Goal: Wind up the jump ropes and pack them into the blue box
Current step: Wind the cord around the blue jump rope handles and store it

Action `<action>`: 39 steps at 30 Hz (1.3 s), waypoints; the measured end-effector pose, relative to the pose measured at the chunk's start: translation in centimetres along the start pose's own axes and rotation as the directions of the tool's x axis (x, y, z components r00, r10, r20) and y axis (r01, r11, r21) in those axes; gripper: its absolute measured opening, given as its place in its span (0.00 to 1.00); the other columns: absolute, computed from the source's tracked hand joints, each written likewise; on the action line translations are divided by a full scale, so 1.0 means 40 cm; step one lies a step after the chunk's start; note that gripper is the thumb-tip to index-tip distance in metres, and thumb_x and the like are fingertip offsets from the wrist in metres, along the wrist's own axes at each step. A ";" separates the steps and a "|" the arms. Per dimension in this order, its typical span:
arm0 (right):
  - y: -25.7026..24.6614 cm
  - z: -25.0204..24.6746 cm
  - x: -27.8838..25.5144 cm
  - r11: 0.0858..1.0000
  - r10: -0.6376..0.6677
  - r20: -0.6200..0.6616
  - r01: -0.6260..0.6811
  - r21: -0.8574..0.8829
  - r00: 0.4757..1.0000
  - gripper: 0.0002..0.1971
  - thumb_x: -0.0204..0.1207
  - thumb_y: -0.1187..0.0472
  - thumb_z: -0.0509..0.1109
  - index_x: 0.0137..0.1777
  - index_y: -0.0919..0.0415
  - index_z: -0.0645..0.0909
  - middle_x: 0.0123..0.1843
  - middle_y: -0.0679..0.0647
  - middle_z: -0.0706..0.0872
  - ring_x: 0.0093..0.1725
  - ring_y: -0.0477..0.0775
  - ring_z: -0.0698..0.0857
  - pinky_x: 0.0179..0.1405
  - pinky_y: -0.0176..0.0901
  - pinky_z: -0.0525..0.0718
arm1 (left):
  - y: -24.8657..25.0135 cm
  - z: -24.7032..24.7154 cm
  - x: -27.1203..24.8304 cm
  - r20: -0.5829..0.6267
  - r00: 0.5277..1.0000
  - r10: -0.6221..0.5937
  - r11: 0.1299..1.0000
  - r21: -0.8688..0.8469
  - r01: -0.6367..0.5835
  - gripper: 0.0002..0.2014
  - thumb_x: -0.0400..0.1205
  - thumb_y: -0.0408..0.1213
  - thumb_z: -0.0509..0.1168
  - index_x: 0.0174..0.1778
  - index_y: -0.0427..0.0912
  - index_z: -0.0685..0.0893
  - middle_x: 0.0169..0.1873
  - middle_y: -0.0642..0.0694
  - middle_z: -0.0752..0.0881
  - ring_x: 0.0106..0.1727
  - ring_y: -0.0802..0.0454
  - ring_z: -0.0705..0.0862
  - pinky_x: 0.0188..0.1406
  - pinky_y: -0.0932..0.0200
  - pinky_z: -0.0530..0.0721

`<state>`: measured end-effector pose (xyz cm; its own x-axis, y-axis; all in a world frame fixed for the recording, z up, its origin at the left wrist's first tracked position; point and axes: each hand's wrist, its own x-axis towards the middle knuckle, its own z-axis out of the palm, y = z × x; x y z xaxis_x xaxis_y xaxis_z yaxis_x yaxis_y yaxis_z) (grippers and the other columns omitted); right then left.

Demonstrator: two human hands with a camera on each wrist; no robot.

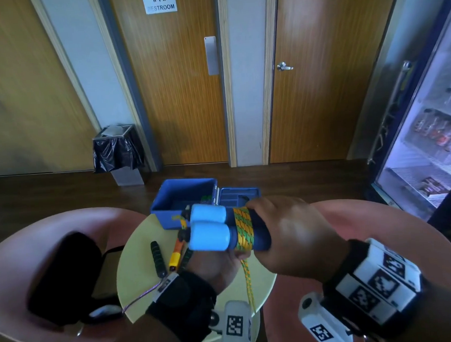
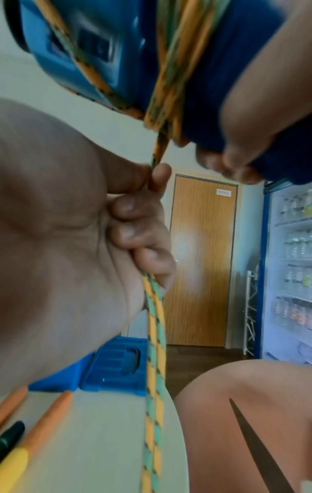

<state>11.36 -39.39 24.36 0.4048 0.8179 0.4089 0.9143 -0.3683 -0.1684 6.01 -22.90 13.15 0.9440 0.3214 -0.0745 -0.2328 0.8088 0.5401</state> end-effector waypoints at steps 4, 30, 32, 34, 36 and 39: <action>0.002 0.008 0.025 0.990 0.144 0.032 -0.143 -0.020 0.989 0.20 0.67 0.47 0.68 0.58 0.53 0.77 0.46 0.47 0.85 0.43 0.54 0.85 0.38 0.44 0.79 | -0.009 0.081 -0.032 0.074 0.993 0.091 0.911 0.398 -0.113 0.11 0.63 0.33 0.71 0.31 0.46 0.73 0.23 0.49 0.62 0.21 0.55 0.59 0.23 0.61 0.57; 0.075 0.189 0.063 0.848 0.303 0.439 -0.030 -0.529 0.846 0.06 0.78 0.60 0.66 0.53 0.53 0.79 0.49 0.50 0.86 0.49 0.56 0.86 0.46 0.48 0.80 | 0.060 0.061 -0.044 0.249 0.968 -0.023 -0.557 0.801 -0.219 0.13 0.84 0.53 0.63 0.39 0.49 0.82 0.34 0.51 0.81 0.44 0.55 0.81 0.50 0.54 0.66; 0.071 0.198 0.041 0.870 0.254 0.489 0.023 -0.492 0.835 0.09 0.79 0.58 0.65 0.59 0.51 0.76 0.56 0.53 0.82 0.57 0.61 0.82 0.56 0.56 0.76 | 0.090 0.059 -0.025 0.305 0.945 -0.117 -0.627 0.715 -0.308 0.14 0.84 0.55 0.63 0.44 0.49 0.85 0.35 0.50 0.81 0.41 0.55 0.79 0.41 0.54 0.67; 0.064 0.200 0.023 0.891 0.223 0.510 0.039 -0.452 0.831 0.13 0.80 0.57 0.64 0.64 0.50 0.74 0.60 0.55 0.77 0.62 0.62 0.77 0.58 0.60 0.74 | 0.116 0.053 -0.002 0.329 0.919 -0.219 -0.616 0.684 -0.392 0.15 0.83 0.58 0.62 0.46 0.52 0.87 0.35 0.52 0.83 0.37 0.58 0.77 0.36 0.55 0.70; 0.060 0.195 0.016 0.918 0.135 0.505 0.084 -0.387 0.852 0.13 0.80 0.58 0.65 0.64 0.52 0.74 0.59 0.57 0.76 0.61 0.63 0.76 0.52 0.55 0.75 | 0.141 0.042 0.020 0.308 0.913 -0.269 -0.551 0.728 -0.408 0.18 0.78 0.64 0.60 0.45 0.56 0.87 0.34 0.55 0.85 0.36 0.60 0.80 0.37 0.55 0.76; 0.056 0.165 0.018 0.934 0.002 0.516 0.183 -0.307 0.857 0.12 0.77 0.60 0.67 0.60 0.55 0.76 0.55 0.56 0.79 0.55 0.61 0.79 0.46 0.49 0.78 | 0.167 0.032 0.036 0.251 0.920 -0.300 -0.441 0.819 -0.367 0.15 0.76 0.66 0.63 0.39 0.61 0.86 0.31 0.60 0.85 0.35 0.62 0.83 0.39 0.56 0.81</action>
<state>13.77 -36.70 18.36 0.3553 0.9279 -0.1130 0.9240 -0.3303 0.1927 6.11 -17.68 17.72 0.9973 -0.0704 -0.0206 -0.0522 -0.8782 0.4754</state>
